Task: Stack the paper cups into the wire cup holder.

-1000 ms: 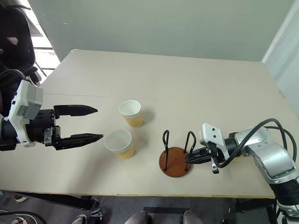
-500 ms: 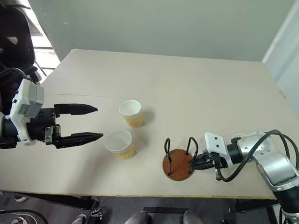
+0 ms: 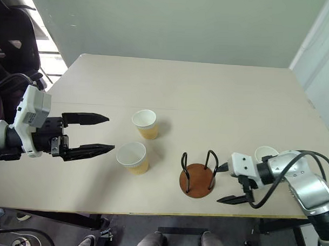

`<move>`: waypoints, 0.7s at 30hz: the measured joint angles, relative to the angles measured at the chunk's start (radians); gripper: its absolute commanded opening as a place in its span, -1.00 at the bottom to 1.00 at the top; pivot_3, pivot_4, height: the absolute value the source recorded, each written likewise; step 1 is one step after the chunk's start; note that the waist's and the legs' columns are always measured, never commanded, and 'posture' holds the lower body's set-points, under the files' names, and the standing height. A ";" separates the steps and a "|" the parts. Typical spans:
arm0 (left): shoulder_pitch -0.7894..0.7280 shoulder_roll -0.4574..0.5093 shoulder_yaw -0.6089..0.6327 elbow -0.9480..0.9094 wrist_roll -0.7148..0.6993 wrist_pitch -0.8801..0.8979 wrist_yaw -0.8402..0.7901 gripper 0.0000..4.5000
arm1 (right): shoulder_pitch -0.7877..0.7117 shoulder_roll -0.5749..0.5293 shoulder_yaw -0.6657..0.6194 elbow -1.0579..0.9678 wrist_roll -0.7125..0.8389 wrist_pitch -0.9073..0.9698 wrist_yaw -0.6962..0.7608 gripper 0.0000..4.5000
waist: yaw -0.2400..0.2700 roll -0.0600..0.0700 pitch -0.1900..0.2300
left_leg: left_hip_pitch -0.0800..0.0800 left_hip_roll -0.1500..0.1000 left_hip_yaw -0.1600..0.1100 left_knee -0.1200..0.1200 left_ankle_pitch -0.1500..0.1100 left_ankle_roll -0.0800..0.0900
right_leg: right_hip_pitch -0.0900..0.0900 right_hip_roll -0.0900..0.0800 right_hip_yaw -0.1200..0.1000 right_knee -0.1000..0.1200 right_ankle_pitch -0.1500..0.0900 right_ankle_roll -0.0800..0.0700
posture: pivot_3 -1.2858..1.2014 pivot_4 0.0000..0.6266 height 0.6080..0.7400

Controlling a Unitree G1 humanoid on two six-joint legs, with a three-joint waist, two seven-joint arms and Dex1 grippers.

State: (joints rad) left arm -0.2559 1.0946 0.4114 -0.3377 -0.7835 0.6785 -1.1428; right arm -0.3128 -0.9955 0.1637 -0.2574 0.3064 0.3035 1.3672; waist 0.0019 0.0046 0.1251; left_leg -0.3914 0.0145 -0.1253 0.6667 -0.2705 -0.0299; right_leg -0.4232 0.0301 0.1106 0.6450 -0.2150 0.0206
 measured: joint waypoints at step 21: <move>-0.138 -0.016 -0.170 0.083 -0.008 -0.034 -0.189 1.00 | 0.048 -0.286 -0.294 0.028 -0.034 0.076 -0.030 0.99 | 0.019 -0.004 -0.001 | -0.001 0.000 0.001 0.001 -0.002 0.002 | 0.000 -0.001 0.001 -0.001 0.002 0.007 | 0.03 -0.52 1.00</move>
State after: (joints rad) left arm -0.3934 1.0790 0.2414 -0.2547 -0.7913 0.6444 -1.3318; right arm -0.2647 -1.2820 -0.1306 -0.2298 0.2725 0.3798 1.3373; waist 0.0204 0.0010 0.1243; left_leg -0.3929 0.0145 -0.1244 0.6675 -0.2729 -0.0275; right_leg -0.4236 0.0292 0.1114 0.6442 -0.2134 0.0280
